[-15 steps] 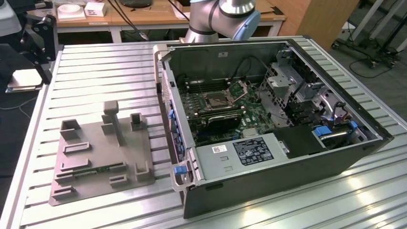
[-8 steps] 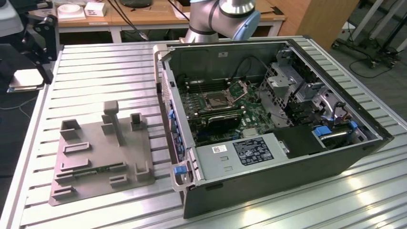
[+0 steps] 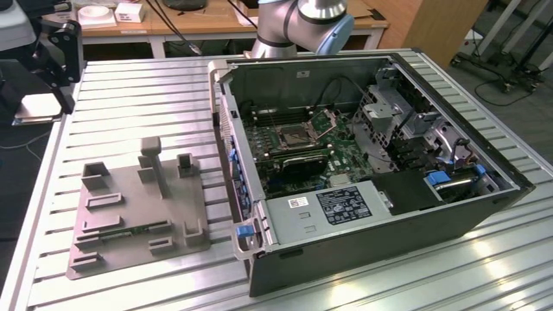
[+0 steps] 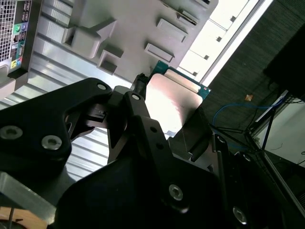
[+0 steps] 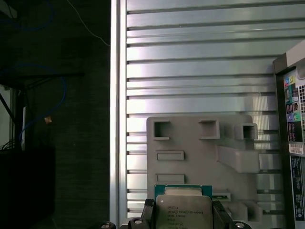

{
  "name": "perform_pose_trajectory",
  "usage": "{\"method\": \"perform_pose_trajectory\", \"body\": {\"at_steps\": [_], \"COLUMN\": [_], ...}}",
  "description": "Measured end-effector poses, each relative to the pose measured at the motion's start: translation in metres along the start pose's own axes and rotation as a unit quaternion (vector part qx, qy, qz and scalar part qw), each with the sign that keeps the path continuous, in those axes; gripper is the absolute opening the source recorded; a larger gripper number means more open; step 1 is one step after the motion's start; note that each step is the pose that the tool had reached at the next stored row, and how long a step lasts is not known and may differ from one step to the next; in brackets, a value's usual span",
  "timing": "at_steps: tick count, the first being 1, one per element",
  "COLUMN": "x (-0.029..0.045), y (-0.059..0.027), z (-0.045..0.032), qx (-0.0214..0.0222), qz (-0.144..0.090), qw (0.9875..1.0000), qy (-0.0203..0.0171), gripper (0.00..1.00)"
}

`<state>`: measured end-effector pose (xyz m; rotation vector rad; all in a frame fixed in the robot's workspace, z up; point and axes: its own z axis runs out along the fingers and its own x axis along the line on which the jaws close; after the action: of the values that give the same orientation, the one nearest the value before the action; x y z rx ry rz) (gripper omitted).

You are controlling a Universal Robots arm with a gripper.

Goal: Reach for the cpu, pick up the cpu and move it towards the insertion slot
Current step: 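Pick up the cpu and move it towards the insertion slot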

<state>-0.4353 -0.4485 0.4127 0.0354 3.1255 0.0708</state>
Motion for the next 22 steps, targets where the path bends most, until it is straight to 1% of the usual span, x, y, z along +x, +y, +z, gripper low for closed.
{"method": "perform_pose_trajectory", "body": {"at_steps": [7,22], "x": [-0.0025,-0.0055], "y": [0.0000,0.0001], "z": [0.0001,0.0001], "qx": [0.0000,0.0000], "qz": [0.000,0.000], "qw": [1.0000,1.0000], "qy": [0.0000,0.0000], "gripper": [0.54,0.54]}}
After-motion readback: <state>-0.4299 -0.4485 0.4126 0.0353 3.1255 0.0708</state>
